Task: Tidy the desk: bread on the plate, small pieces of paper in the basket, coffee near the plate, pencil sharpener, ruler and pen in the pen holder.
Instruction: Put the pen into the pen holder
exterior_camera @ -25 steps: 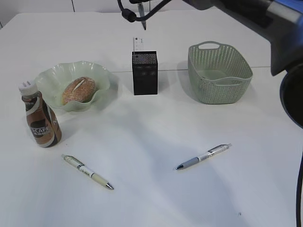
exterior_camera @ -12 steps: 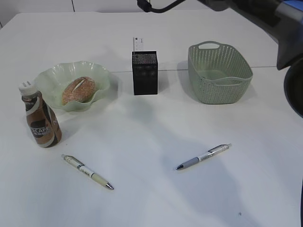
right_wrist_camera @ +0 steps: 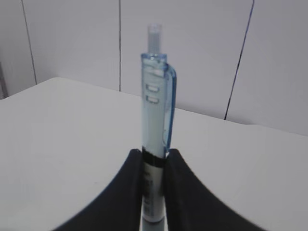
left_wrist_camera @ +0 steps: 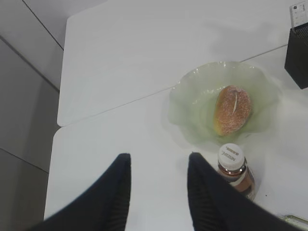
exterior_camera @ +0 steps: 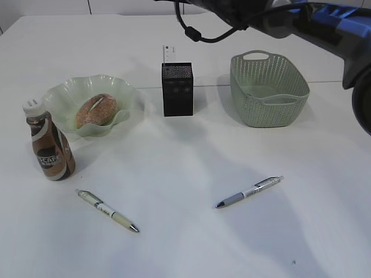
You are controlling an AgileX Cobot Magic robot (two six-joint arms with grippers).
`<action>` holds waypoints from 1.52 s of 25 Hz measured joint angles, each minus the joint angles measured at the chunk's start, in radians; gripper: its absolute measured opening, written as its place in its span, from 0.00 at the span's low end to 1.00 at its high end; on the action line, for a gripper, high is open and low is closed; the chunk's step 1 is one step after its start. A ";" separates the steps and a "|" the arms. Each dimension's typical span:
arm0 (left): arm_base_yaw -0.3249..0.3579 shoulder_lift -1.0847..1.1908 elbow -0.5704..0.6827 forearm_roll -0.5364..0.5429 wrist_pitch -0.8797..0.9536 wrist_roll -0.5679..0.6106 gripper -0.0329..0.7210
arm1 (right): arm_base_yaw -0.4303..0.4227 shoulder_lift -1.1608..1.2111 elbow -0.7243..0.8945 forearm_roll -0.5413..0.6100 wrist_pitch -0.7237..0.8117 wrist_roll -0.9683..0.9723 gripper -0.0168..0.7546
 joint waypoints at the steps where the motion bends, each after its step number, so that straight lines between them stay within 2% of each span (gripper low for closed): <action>1: 0.000 0.000 0.000 0.000 -0.003 0.000 0.41 | -0.001 0.000 0.021 -0.004 -0.040 0.000 0.17; 6: 0.000 0.000 0.000 0.000 -0.005 0.000 0.41 | -0.006 0.024 0.049 -0.011 -0.141 0.004 0.17; 15: 0.000 0.006 0.000 0.000 -0.007 0.000 0.41 | -0.007 0.088 0.055 -0.016 -0.146 0.041 0.17; 32: 0.000 0.052 0.000 0.005 -0.042 0.000 0.41 | -0.009 0.125 0.057 -0.018 0.017 0.063 0.17; 38: 0.000 0.052 0.000 0.011 -0.059 0.000 0.41 | -0.011 0.128 0.056 -0.018 0.028 0.083 0.17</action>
